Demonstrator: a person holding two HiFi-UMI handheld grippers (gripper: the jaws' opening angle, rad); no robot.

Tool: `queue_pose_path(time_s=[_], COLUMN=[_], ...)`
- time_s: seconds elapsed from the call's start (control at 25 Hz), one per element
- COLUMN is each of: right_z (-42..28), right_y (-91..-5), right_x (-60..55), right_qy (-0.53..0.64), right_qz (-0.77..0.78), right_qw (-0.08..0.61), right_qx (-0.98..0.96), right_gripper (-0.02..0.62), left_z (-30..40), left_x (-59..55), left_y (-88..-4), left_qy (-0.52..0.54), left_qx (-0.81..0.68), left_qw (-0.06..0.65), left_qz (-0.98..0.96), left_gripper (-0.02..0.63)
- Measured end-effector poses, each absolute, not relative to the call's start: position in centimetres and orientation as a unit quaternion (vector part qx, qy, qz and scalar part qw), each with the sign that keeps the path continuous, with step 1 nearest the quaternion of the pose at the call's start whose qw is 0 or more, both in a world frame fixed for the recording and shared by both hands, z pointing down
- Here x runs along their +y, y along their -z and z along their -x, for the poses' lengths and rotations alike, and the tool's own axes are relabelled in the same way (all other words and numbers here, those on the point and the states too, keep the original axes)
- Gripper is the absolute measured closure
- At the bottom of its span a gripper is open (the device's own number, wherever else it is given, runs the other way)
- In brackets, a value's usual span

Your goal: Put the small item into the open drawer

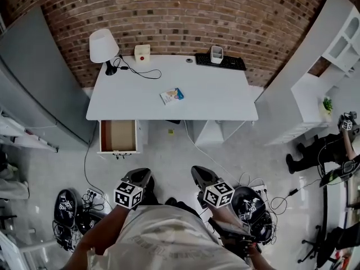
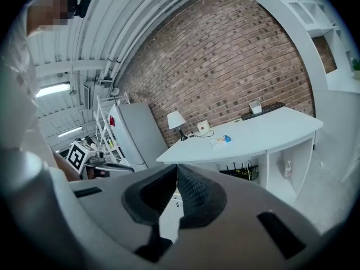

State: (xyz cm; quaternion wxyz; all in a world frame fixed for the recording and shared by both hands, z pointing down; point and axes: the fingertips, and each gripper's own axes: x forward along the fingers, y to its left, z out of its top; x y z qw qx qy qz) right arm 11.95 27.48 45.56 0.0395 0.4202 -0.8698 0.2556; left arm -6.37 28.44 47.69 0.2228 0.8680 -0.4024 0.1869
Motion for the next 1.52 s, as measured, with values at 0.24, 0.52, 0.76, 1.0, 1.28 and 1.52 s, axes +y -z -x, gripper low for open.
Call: queue_pose_path(time_s=[0.24,0.52,0.76,1.0,1.28,1.52], right_z=[-11.4,-10.8,-10.0,-9.1,-8.4,-7.1], right_y=[-46.4,-46.6,-46.6,-46.3,-45.8,-46.0], right_x=[26.6,24.1,21.5,18.3,15.2,14.0], right_qy=[-0.267,-0.272,-0.272,-0.265,-0.260,-0.260], right_qz=[-0.425,-0.443,-0.462,-0.488,-0.518,-0.537], right_qw=[0.051,0.062,0.064,0.060,0.056,0.051], right_qx=[-0.864,-0.852,-0.842,-0.829,-0.813,-0.801], right_gripper=[0.589,0.589,0.589,0.589,0.589,0.589], left_z=[7.4,7.8,8.2,9.7,10.3,11.1], left_x=[27.5,24.5,20.9,16.8,12.7,11.1], left_y=[-48.6,-49.5,-49.7,-50.2,-49.9,-50.0], left_qy=[-0.188,-0.185,-0.177,-0.173,-0.173,-0.176], left_qx=[-0.402,-0.384,-0.364,-0.352,-0.322,-0.296], left_qw=[0.238,0.252,0.253,0.254,0.245,0.239], left_qz=[-0.864,-0.869,-0.879,-0.884,-0.898,-0.908], left_gripper=[0.588,0.588,0.588,0.588,0.588,0.588])
